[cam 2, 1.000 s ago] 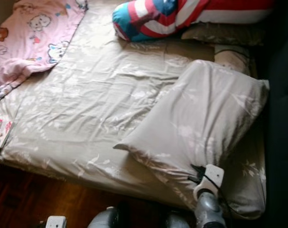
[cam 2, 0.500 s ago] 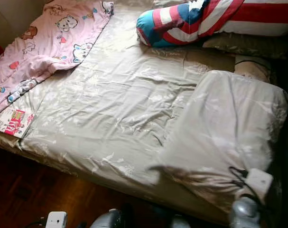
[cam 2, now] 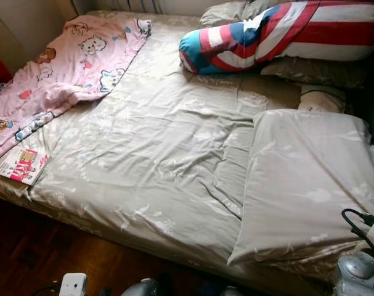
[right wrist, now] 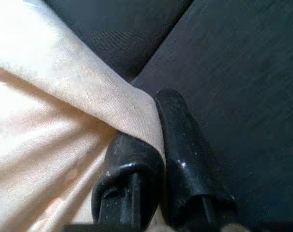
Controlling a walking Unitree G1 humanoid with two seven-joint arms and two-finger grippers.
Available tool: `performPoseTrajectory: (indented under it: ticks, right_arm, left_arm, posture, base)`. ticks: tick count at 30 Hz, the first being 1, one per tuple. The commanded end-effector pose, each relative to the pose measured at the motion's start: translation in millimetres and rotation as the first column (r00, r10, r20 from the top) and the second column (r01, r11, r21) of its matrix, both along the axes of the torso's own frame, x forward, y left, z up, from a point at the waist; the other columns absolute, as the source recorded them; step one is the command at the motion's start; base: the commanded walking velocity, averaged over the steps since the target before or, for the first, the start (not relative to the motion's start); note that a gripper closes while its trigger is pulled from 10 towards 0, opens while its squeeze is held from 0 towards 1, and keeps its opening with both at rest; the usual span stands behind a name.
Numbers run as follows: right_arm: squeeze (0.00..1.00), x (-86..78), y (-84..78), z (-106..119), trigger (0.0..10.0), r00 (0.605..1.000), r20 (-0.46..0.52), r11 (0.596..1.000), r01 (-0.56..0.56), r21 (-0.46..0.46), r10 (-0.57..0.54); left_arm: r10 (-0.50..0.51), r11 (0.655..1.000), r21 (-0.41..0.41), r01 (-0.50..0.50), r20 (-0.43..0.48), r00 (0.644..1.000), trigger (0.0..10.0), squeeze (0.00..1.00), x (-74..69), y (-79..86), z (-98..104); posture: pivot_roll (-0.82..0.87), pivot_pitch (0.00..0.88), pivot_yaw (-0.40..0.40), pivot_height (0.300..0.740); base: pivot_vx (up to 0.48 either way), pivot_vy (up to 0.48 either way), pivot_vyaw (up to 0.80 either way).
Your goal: Clean up the room
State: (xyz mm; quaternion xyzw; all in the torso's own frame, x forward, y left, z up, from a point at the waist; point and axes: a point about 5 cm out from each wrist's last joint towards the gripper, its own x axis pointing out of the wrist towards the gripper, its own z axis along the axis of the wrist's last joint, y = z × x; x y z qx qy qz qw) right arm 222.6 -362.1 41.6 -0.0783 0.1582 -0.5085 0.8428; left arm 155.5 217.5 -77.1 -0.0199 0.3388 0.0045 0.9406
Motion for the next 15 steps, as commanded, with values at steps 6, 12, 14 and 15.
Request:
performPoseTrajectory:
  ticks: [6,12,14,15]
  right_arm:
    - [0.00,-7.7,18.1,-28.0,10.0,0.999,-0.050,0.987,-0.002,0.161,0.010]
    - [0.00,11.2,49.3,-42.6,10.0,0.966,0.034,0.906,-0.254,0.338,0.258]
    - [0.00,22.0,69.7,-46.1,10.0,0.903,0.085,0.825,-0.420,0.379,0.421]
    - [0.00,25.8,82.0,-49.1,10.0,0.853,0.082,0.772,-0.504,0.388,0.516]
  left_arm:
    - [0.012,1.000,0.001,-0.012,-0.064,0.998,10.0,0.00,-13.8,2.7,-6.6]
    - [0.038,0.999,-0.026,-0.040,-0.068,0.997,10.0,0.00,-12.9,2.1,-7.0]
    - [0.064,0.997,-0.047,-0.067,-0.072,0.995,10.0,0.00,-13.2,1.9,-7.6]
    - [0.077,0.995,-0.057,-0.082,-0.074,0.994,10.0,0.00,-13.3,1.7,-7.9]
  posture:
    - [-0.04,0.168,0.057,0.740]
    - [-0.05,0.164,0.050,0.740]
    - [-0.05,0.160,0.047,0.740]
    - [-0.06,0.157,0.043,0.740]
  base:
    - [0.000,0.000,0.00]
    - [0.000,0.000,0.00]
    - [0.000,0.000,0.00]
    - [0.000,0.000,0.00]
